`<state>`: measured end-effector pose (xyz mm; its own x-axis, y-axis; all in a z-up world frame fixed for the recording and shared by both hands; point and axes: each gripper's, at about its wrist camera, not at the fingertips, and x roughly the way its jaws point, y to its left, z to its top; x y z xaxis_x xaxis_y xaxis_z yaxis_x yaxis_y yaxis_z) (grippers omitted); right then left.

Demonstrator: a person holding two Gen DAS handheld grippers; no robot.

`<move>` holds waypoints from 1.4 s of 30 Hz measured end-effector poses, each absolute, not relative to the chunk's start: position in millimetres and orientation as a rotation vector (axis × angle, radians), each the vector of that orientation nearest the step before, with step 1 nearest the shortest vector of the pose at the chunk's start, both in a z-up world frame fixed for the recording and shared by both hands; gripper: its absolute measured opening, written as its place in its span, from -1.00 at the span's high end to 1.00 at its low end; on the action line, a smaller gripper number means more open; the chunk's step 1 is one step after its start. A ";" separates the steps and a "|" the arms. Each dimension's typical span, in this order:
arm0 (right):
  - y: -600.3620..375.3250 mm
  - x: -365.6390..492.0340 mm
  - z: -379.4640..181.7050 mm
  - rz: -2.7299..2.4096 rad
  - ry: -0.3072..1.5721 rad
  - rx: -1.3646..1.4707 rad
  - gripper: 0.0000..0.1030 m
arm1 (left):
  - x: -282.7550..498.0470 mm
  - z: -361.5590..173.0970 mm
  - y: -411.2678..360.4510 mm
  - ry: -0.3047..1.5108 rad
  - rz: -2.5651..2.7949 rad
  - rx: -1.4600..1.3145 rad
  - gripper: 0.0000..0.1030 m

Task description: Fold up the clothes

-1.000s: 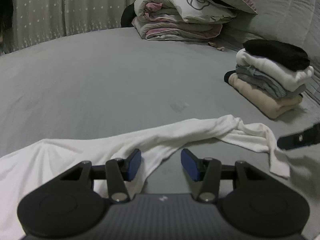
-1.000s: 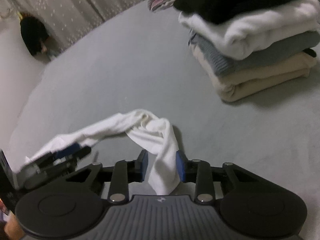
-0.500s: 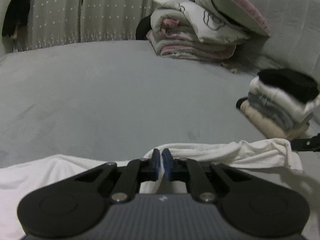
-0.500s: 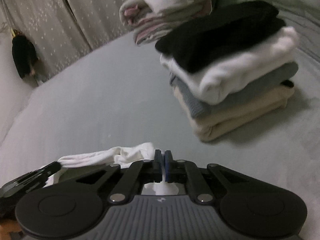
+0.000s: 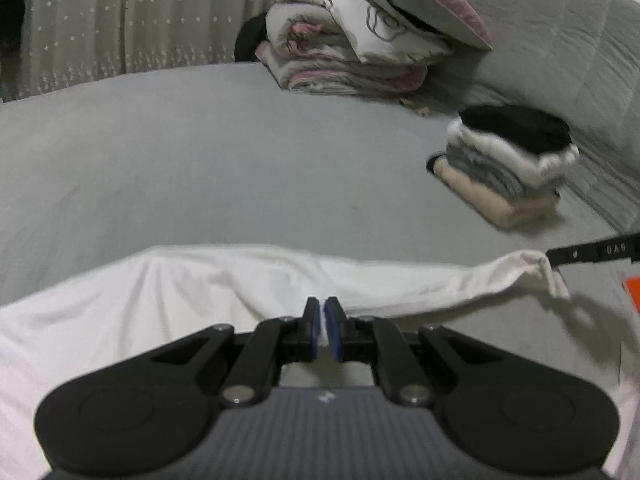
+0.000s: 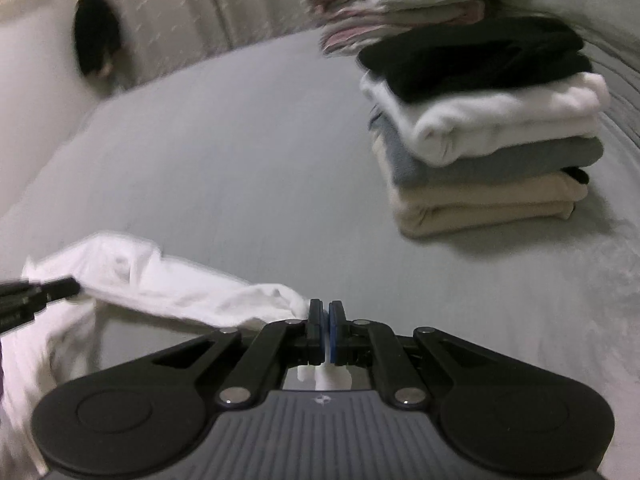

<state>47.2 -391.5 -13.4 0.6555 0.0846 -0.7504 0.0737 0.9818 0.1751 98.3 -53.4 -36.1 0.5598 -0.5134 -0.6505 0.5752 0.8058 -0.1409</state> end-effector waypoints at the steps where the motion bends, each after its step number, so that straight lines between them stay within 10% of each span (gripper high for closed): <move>1: -390.4 43.6 -16.4 0.025 0.874 0.183 0.89 | 94.4 -39.1 -50.5 0.746 -0.644 0.102 0.89; 8: -386.8 29.8 -35.0 0.183 1.040 0.080 0.83 | 75.5 -57.8 -40.5 0.836 -0.670 0.192 0.89; 13: -402.4 26.7 -31.1 0.163 1.007 0.133 0.39 | 77.1 -50.7 -34.1 0.875 -0.712 0.169 0.82; 25: -415.0 45.4 -35.9 0.075 1.031 0.224 0.53 | 118.8 -32.9 -60.5 0.806 -0.670 0.142 0.19; 42: -398.9 44.2 -39.8 0.083 1.048 0.096 0.54 | 169.4 -72.5 -147.8 0.803 -0.667 0.351 -0.05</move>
